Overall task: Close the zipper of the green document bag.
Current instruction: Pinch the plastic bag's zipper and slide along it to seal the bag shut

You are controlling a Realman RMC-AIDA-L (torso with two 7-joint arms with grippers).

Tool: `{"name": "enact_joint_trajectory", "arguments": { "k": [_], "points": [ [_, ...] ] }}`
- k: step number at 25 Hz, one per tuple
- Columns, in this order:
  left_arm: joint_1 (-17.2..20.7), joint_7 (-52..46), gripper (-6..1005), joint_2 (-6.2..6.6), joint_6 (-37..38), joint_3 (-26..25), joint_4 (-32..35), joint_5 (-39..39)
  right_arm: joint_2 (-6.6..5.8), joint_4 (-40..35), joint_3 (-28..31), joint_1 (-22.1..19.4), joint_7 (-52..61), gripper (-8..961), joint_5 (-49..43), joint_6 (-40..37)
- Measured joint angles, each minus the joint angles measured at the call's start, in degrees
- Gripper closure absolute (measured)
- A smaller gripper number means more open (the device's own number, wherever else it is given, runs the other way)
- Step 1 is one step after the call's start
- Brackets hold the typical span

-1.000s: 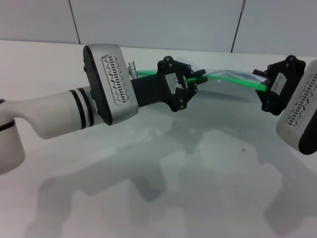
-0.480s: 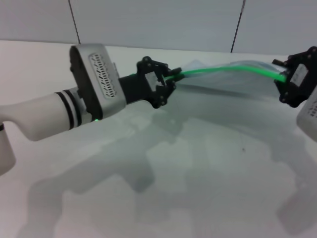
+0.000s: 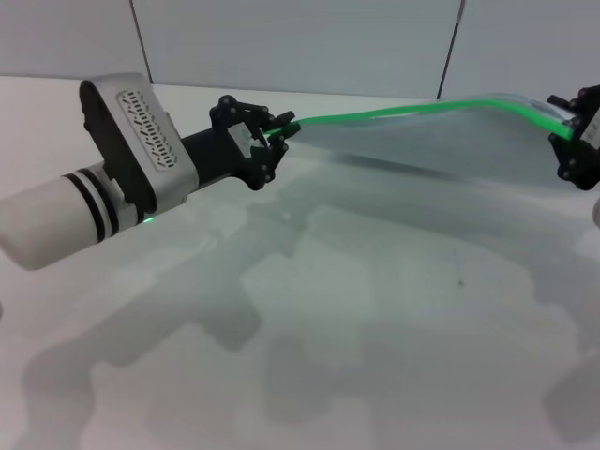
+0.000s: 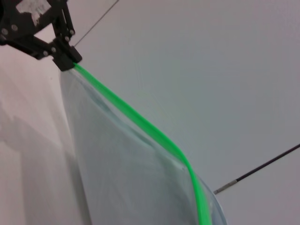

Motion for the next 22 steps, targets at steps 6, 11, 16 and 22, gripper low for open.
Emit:
{"name": "enact_joint_trajectory", "arguments": {
  "k": [6, 11, 16, 22],
  "points": [
    [0.22, 0.00, 923, 0.01, 0.11, -0.51, 0.00, 0.00, 0.00, 0.21, 0.31, -0.03, 0.00, 896, -0.06, 0.00],
    [0.23, 0.00, 923, 0.01, 0.18, -0.54, 0.20, 0.00, 0.00, 0.42, 0.40, -0.03, 0.00, 895, -0.08, 0.00],
    [0.21, -0.01, 923, 0.01, 0.27, -1.02, 1.22, 0.00, 0.00, 0.62, 0.64, -0.03, -0.04, 895, -0.08, -0.01],
    [0.20, 0.00, 923, 0.01, 0.69, -1.09, 1.41, 0.00, 0.00, 0.74, 0.92, -0.04, -0.07, 895, -0.08, -0.07]
  ]
}}
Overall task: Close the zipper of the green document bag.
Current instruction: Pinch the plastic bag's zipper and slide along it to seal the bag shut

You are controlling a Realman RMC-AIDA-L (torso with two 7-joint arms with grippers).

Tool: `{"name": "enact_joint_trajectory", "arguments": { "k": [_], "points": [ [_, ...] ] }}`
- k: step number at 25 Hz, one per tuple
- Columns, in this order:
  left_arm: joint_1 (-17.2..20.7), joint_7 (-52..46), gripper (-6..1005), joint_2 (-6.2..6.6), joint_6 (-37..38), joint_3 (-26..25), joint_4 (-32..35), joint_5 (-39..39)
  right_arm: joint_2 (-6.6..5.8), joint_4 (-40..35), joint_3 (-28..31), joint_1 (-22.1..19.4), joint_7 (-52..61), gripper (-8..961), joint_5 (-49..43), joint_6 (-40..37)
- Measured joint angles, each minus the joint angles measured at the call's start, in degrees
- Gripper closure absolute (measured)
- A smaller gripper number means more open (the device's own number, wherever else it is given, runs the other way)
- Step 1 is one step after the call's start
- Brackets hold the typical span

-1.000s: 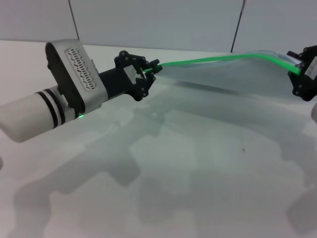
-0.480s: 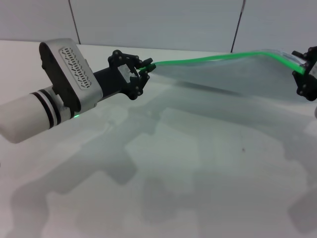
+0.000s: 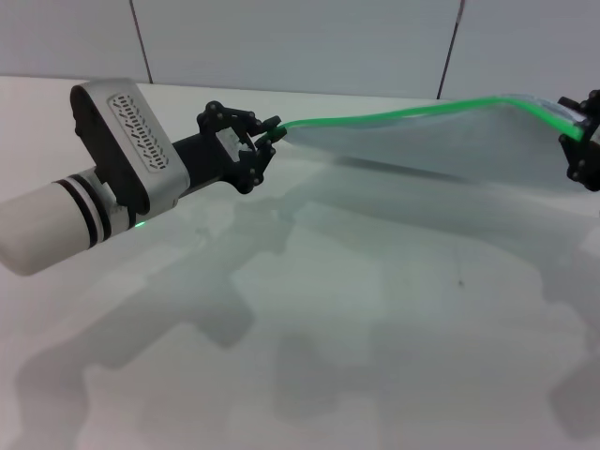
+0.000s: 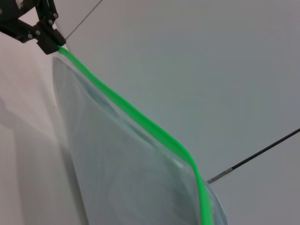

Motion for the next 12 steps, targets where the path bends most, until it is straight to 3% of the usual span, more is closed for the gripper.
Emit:
{"name": "enact_joint_trajectory", "arguments": {
  "k": [12],
  "points": [
    [-0.22, 0.00, 922, -0.12, 0.04, 0.00, -0.06, -0.21, -0.04, 0.31, -0.13, 0.19, -0.34, 895, 0.05, -0.02]
  ]
}}
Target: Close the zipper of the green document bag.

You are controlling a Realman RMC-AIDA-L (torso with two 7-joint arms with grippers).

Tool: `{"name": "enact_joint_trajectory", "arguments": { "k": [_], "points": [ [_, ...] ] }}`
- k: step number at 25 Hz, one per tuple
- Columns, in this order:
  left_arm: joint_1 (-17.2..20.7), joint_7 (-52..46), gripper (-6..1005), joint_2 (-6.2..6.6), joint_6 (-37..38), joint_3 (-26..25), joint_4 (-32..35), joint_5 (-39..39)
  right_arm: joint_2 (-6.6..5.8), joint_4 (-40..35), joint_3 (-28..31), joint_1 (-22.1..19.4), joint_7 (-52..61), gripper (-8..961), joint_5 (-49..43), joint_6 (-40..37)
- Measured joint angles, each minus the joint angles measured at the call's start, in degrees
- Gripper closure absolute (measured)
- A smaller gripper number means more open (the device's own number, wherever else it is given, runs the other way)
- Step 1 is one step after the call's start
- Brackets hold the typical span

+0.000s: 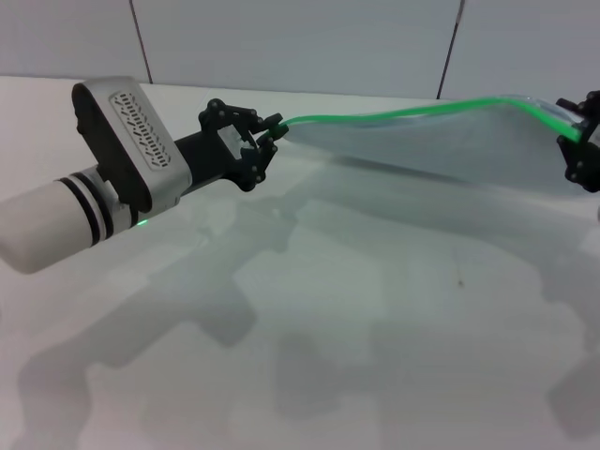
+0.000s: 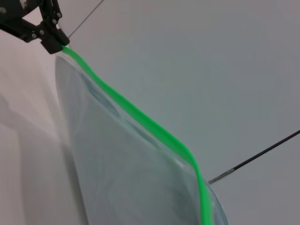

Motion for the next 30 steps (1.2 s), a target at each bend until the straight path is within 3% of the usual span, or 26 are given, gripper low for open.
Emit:
{"name": "enact_joint_trajectory", "arguments": {
  "k": [6, 11, 13, 16, 22, 27, 30],
  "points": [
    [-0.78, -0.02, 922, -0.25, 1.15, -0.88, -0.07, -0.07, -0.07, 0.50, 0.05, 0.67, -0.23, 901, -1.22, 0.00],
    [-1.28, -0.01, 907, -0.57, 1.99, -2.63, 0.02, -0.53, 0.12, 1.65, -0.35, 0.96, 1.89, 835, -3.89, -3.27],
    [-1.33, -0.01, 835, -0.58, 1.91, -2.65, -0.04, -1.13, 0.12, 1.73, -0.80, 0.53, 2.31, 809, -3.90, -5.41],
    [-1.51, -0.01, 727, -0.59, 2.17, -2.69, 0.00, -1.77, 0.15, 1.27, -2.04, -1.35, 2.39, 769, -3.92, -11.61],
    [-1.37, -0.02, 582, -0.61, 1.66, -2.80, 0.06, -5.77, 0.26, 2.08, -3.40, -4.60, 2.61, 540, 0.25, -25.89],
    [0.56, -0.48, 473, -0.94, -4.28, -2.41, 0.47, -15.88, 0.04, 7.64, -6.23, -3.28, 2.68, 380, 10.93, -37.96],
    [2.32, -0.65, 370, -1.36, -13.06, -2.13, 2.92, -22.94, -0.17, 14.21, -11.04, -0.28, 2.82, 381, 17.82, -48.00]
  ]
}}
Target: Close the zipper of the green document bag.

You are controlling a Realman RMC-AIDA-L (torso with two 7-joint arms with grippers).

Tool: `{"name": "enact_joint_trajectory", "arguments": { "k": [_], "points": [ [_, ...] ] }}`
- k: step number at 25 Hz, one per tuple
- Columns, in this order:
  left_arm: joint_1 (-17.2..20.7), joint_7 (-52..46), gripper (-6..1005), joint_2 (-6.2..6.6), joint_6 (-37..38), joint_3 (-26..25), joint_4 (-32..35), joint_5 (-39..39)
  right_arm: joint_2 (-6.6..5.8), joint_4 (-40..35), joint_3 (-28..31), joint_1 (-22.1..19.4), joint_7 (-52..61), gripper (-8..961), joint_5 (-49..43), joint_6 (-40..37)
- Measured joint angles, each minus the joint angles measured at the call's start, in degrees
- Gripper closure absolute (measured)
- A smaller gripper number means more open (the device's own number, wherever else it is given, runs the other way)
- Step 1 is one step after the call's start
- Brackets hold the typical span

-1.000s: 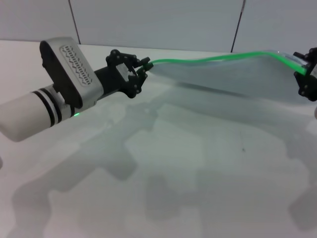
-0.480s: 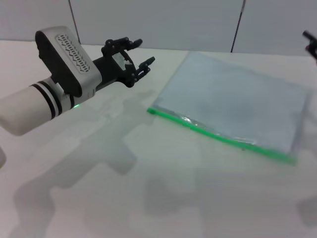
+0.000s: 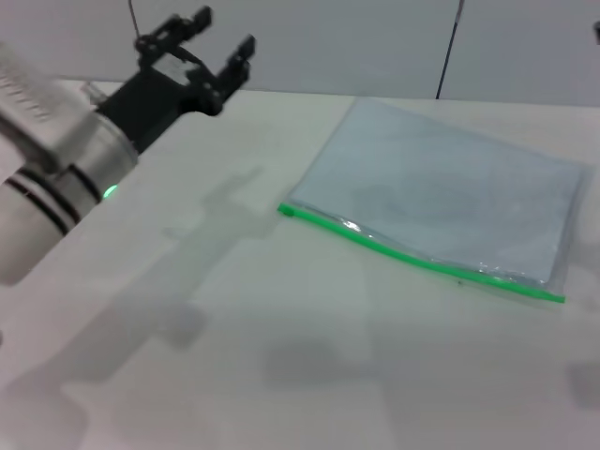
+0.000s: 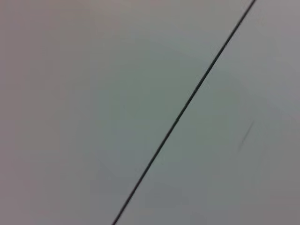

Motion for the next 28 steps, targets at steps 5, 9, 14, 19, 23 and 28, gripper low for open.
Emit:
{"name": "enact_joint_trajectory", "arguments": {
  "k": [5, 9, 14, 19, 23, 28],
  "points": [
    [-0.11, -0.03, 382, -0.48, -9.03, 0.09, 7.05, -7.69, -0.16, 14.18, -6.55, 7.12, 9.99, 382, 3.12, -15.12],
    [-0.19, -0.26, 384, -0.65, -9.66, 0.18, 9.84, -10.51, -0.48, 27.75, -12.36, 12.46, 25.67, 383, 2.83, -32.29],
    [-0.38, -0.40, 384, -0.83, -9.82, 0.21, 12.07, -13.41, -0.25, 45.15, -18.51, 19.23, 39.70, 384, 3.18, -46.51],
    [-0.51, -0.42, 384, -0.84, -9.43, 0.20, 13.54, -14.23, -0.15, 58.14, -23.62, 25.53, 57.52, 385, 3.06, -45.81],
    [-1.48, -0.43, 384, -0.79, -9.14, 0.13, 14.62, -14.25, -0.14, 61.51, -27.04, 26.72, 59.71, 386, 2.98, -48.24],
    [-3.44, -0.52, 384, -0.77, -8.64, 0.11, 16.43, -14.27, -0.14, 62.03, -27.16, 26.94, 58.64, 387, 2.97, -48.39]
  ]
}}
